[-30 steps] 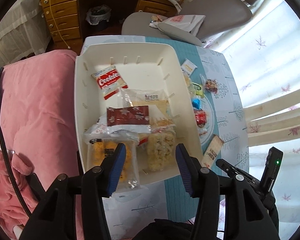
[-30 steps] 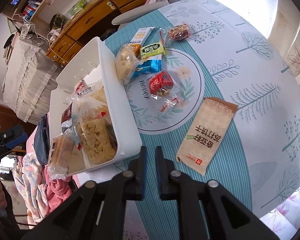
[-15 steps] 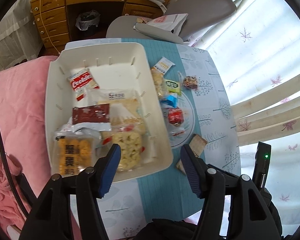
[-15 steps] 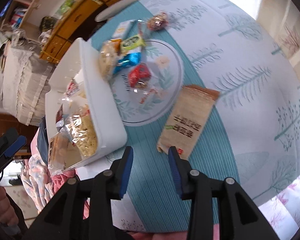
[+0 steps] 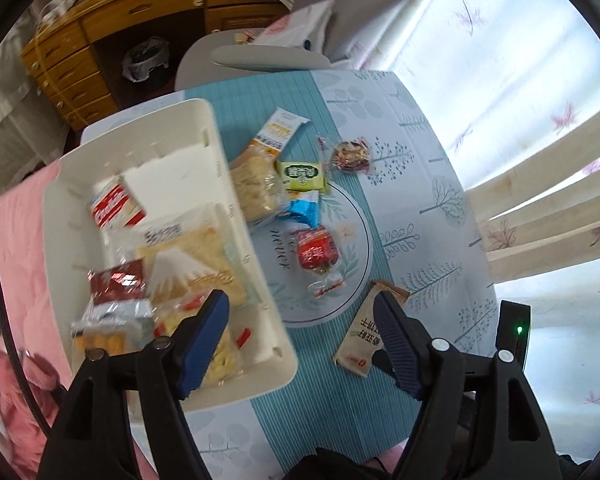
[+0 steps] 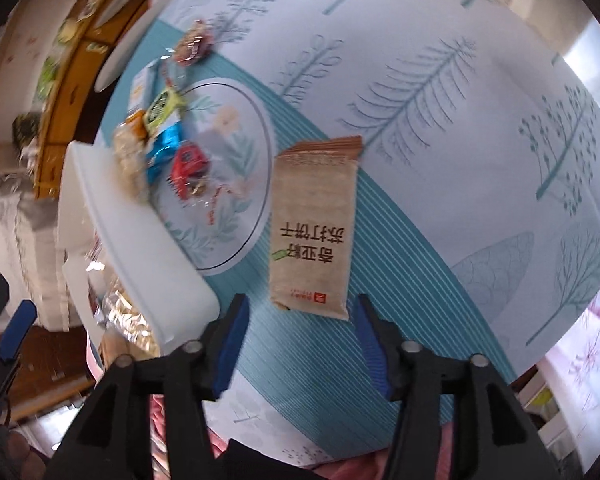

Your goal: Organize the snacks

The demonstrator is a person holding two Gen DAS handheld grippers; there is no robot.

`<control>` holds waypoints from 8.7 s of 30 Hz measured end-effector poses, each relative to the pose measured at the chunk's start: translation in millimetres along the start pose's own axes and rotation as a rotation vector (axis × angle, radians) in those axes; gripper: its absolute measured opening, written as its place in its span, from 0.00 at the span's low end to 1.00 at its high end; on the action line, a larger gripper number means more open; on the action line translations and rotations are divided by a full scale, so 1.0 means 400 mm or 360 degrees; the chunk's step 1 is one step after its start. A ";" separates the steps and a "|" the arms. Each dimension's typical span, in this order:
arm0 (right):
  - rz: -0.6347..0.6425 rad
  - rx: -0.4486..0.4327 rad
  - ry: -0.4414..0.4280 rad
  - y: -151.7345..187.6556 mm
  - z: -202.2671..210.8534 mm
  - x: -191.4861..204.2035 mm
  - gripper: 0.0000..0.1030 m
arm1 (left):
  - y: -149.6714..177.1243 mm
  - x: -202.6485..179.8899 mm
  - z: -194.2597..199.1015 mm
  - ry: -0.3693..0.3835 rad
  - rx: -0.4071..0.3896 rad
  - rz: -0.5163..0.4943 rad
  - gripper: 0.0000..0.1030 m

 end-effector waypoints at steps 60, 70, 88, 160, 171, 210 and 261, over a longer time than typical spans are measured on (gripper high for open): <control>0.0134 0.0084 0.0550 -0.060 -0.147 0.135 0.54 | -0.142 0.092 -0.597 -0.0214 0.0802 0.0400 0.46; 0.0035 0.0160 0.0481 -0.049 -0.148 0.093 0.53 | -0.116 0.053 -0.541 -0.0182 0.0790 0.0420 0.45; -0.0137 0.0377 0.0406 -0.079 -0.154 -0.081 0.53 | -0.065 -0.056 -0.293 -0.0069 0.0583 0.0429 0.45; 0.0647 -0.0447 -0.0180 0.286 0.084 0.424 0.60 | 0.230 0.419 0.221 0.0167 -0.0291 0.0332 0.69; 0.0758 -0.0451 -0.0230 0.189 0.145 0.336 0.63 | 0.255 0.306 0.210 0.0082 -0.0384 0.0471 0.72; 0.1128 -0.0636 -0.0043 -0.391 0.285 0.017 0.66 | 0.019 -0.102 -0.225 -0.0010 -0.0504 0.1322 0.76; 0.1582 -0.0850 -0.0276 -0.518 -0.064 0.324 0.49 | -0.162 0.168 -0.485 -0.0376 -0.0599 0.1526 0.40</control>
Point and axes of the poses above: each gripper's, at about its wrist camera, not at the fingertips, and z roughly against the way its jaws point, x to its left, y to its underside, the point moved 3 cm from there along -z, roughly the way its jaws point, and after that the axes turned 11 degrees about y, right-handed, at the moved point
